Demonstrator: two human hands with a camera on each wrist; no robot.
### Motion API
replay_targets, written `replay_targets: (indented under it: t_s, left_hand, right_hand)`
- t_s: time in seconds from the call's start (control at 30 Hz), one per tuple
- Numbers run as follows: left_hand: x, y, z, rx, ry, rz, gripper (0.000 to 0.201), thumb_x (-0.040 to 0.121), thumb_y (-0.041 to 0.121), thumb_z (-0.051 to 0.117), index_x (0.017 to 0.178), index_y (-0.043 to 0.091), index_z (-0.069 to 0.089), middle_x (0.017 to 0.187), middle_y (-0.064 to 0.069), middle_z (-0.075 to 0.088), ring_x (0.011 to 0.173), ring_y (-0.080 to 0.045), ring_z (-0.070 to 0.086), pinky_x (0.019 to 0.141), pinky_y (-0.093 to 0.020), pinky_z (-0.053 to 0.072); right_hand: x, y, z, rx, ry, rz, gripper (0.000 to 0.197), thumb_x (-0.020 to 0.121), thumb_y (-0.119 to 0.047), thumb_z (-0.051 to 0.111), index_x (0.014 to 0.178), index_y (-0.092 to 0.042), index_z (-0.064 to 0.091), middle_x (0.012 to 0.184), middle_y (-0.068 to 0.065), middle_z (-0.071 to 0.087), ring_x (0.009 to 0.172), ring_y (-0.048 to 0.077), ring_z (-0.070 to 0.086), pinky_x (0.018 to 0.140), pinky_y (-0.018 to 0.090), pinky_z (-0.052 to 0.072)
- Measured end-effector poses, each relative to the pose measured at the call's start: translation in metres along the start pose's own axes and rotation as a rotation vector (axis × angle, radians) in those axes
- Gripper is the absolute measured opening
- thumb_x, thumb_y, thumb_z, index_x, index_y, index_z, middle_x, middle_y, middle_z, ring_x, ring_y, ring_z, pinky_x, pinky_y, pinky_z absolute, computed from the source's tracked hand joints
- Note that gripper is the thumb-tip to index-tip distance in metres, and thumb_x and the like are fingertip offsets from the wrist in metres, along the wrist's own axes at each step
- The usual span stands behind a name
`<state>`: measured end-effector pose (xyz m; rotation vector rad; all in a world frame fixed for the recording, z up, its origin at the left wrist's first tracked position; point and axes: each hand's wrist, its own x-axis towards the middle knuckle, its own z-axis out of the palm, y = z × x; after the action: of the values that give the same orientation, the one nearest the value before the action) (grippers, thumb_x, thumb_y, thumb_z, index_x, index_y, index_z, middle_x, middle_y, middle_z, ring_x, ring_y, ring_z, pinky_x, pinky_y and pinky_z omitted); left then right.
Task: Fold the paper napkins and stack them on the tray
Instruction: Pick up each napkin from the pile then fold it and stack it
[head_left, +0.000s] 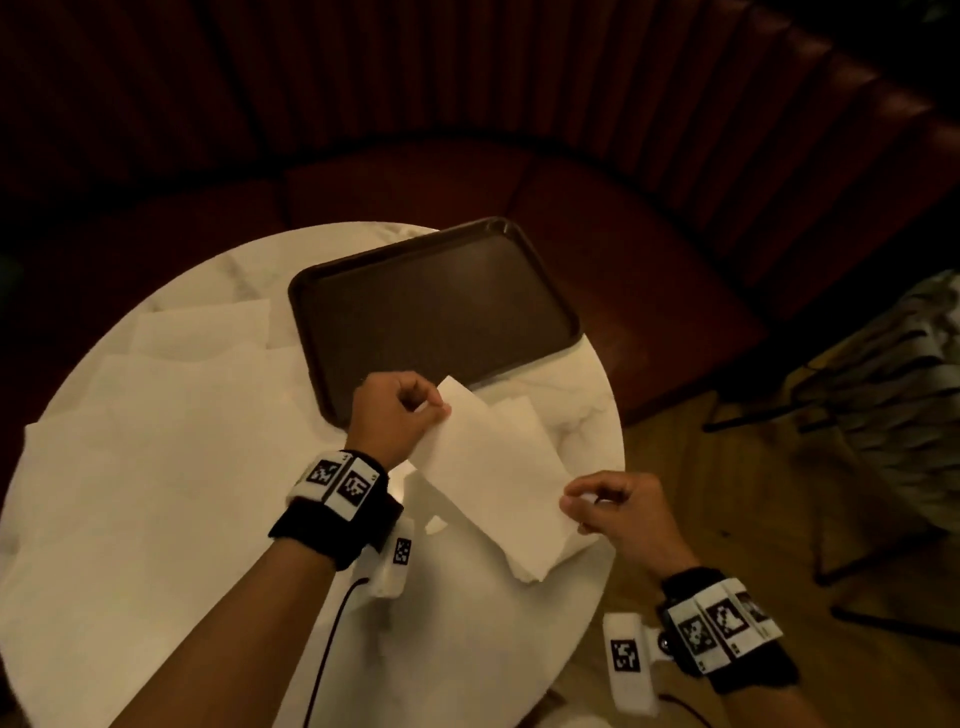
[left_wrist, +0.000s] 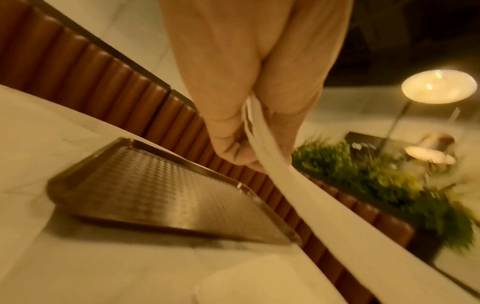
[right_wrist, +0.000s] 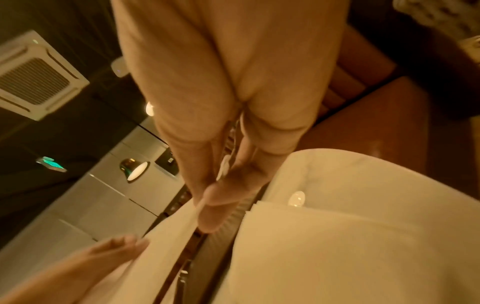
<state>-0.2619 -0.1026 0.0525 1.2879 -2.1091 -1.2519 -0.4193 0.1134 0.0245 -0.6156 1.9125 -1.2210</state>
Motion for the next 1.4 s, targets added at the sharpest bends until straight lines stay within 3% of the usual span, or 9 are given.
replay_targets:
  t_s: [0.27, 0.4, 0.53, 0.67, 0.8, 0.93, 1.1, 1.23, 1.4]
  left_hand:
    - [0.032, -0.019, 0.070, 0.319, -0.369, 0.164, 0.040, 0.079, -0.004, 0.049, 0.112, 0.010, 0.066, 0.121, -0.007, 0.064, 0.115, -0.022, 0.058, 0.104, -0.036, 0.041]
    - [0.032, -0.029, 0.091, 0.545, -0.596, 0.044, 0.053, 0.088, 0.005, 0.041, 0.139, 0.020, 0.039, 0.151, 0.005, 0.030, 0.134, -0.025, 0.033, 0.110, -0.053, 0.026]
    - [0.025, -0.034, 0.100, 0.743, -0.724, 0.002, 0.061, 0.090, 0.011, 0.041, 0.145, 0.027, 0.018, 0.157, 0.006, 0.001, 0.137, -0.031, 0.019, 0.105, -0.062, 0.022]
    - [0.008, -0.035, 0.078, 0.612, -0.541, 0.025, 0.056, 0.092, 0.020, 0.043, 0.142, 0.036, 0.025, 0.158, 0.004, 0.000, 0.140, -0.027, 0.011, 0.103, -0.056, 0.022]
    - [-0.021, -0.059, 0.022, 0.397, -0.339, -0.155, 0.042, 0.092, 0.032, 0.047, 0.134, 0.035, 0.042, 0.152, 0.003, 0.028, 0.136, -0.021, 0.029, 0.107, -0.046, 0.020]
    - [-0.064, -0.111, -0.052, 0.275, -0.166, -0.349, 0.027, 0.087, 0.031, 0.056, 0.114, 0.031, 0.060, 0.120, 0.006, 0.060, 0.110, -0.018, 0.056, 0.101, -0.040, 0.035]
    - [-0.123, -0.163, -0.128, 0.157, -0.007, -0.531, 0.022, 0.086, 0.024, 0.058, 0.107, 0.022, 0.064, 0.092, 0.004, 0.063, 0.088, -0.019, 0.062, 0.090, -0.037, 0.049]
    - [-0.163, -0.197, -0.167, 0.114, 0.106, -0.592, 0.022, 0.087, 0.021, 0.057, 0.107, 0.020, 0.064, 0.084, 0.003, 0.062, 0.091, -0.020, 0.058, 0.087, -0.033, 0.049]
    - [-0.194, -0.230, -0.195, 0.075, 0.195, -0.646, 0.019, 0.086, 0.018, 0.059, 0.103, 0.018, 0.066, 0.091, -0.004, 0.067, 0.092, -0.023, 0.060, 0.083, -0.034, 0.051]
  right_hand:
    - [-0.010, 0.061, 0.008, -0.101, 0.126, 0.195, 0.010, 0.079, -0.001, 0.071, 0.086, -0.008, 0.071, 0.082, 0.004, 0.069, 0.063, 0.004, 0.063, 0.057, 0.010, 0.049]
    - [-0.005, 0.075, 0.015, -0.172, 0.098, 0.261, 0.013, 0.083, 0.000, 0.065, 0.093, -0.007, 0.068, 0.070, 0.001, 0.063, 0.050, -0.002, 0.059, 0.052, 0.009, 0.046]
    - [0.002, 0.082, 0.020, -0.314, 0.054, 0.252, 0.017, 0.084, -0.006, 0.064, 0.095, -0.019, 0.066, 0.073, -0.013, 0.053, 0.067, 0.002, 0.053, 0.072, 0.020, 0.044]
    - [-0.005, 0.063, 0.017, -0.460, 0.011, 0.243, 0.021, 0.087, -0.022, 0.064, 0.108, -0.019, 0.066, 0.100, -0.007, 0.057, 0.084, 0.004, 0.052, 0.072, 0.008, 0.038]
    - [-0.007, 0.011, 0.029, -0.600, -0.014, 0.040, 0.011, 0.084, -0.029, 0.067, 0.093, -0.023, 0.071, 0.061, -0.007, 0.056, 0.054, 0.003, 0.048, 0.056, 0.009, 0.036]
    - [0.005, -0.034, 0.091, -0.681, -0.204, -0.039, 0.009, 0.084, -0.030, 0.067, 0.091, -0.025, 0.069, 0.054, -0.007, 0.056, 0.055, 0.004, 0.054, 0.055, 0.002, 0.037]
    - [0.015, -0.056, 0.205, -0.829, -0.454, -0.166, 0.022, 0.086, -0.033, 0.064, 0.103, -0.019, 0.066, 0.066, -0.011, 0.054, 0.093, 0.019, 0.056, 0.086, 0.024, 0.039]
    - [0.014, -0.062, 0.300, -0.894, -0.564, -0.234, 0.040, 0.085, -0.036, 0.065, 0.119, -0.015, 0.058, 0.108, 0.007, 0.064, 0.111, 0.022, 0.054, 0.094, 0.023, 0.036]
    - [0.021, -0.059, 0.382, -1.076, -0.523, -0.169, 0.083, 0.078, -0.049, 0.067, 0.140, -0.011, 0.029, 0.143, 0.019, 0.031, 0.132, 0.035, 0.032, 0.107, 0.044, 0.035]
